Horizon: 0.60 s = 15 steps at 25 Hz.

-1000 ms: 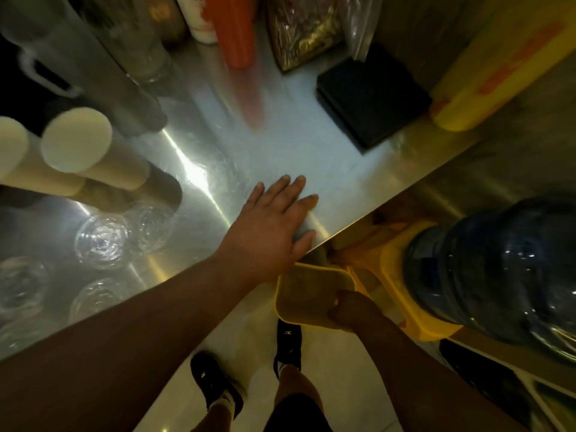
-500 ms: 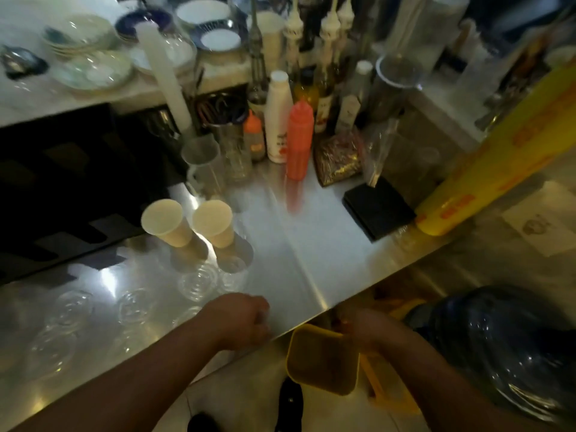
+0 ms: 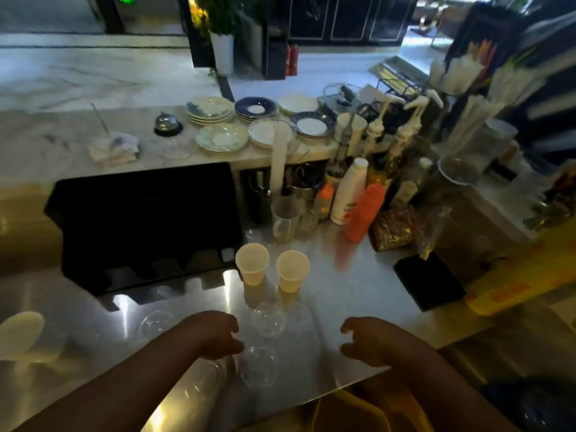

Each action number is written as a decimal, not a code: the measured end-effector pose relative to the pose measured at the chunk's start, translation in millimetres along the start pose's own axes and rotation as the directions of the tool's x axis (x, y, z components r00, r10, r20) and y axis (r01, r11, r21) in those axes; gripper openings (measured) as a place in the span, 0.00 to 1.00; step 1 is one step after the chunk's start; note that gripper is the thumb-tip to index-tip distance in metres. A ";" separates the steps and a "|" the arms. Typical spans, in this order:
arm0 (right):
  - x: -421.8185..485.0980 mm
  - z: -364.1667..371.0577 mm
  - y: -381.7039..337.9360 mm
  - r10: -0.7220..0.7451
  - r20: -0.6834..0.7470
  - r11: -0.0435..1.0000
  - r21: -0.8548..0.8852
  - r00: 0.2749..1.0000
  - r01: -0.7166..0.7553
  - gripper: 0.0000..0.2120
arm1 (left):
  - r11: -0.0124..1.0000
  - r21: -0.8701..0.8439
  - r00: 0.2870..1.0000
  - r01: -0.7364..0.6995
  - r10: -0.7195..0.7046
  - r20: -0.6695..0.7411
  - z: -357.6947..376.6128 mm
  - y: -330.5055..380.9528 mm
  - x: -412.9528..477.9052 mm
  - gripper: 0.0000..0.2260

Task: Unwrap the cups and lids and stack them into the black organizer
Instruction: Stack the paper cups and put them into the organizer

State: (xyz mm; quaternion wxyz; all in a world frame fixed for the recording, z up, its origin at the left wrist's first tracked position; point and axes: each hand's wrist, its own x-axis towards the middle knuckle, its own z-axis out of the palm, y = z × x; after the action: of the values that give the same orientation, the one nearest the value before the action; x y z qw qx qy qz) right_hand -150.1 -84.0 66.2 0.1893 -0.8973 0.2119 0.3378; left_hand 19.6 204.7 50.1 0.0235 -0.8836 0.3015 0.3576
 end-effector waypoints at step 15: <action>52.2 -36.0 -88.4 -0.175 -0.403 0.980 0.014 0.898 0.198 0.49 | 0.975 -0.163 0.882 -0.151 0.058 -0.467 -63.8 -48.5 17.6 0.42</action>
State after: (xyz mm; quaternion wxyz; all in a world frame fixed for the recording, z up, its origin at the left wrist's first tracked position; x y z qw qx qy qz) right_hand -50.7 -40.4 72.9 0.1977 -0.9580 0.1682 0.1217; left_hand 95.6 218.8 77.8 -0.1541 -0.9234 0.3094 0.1669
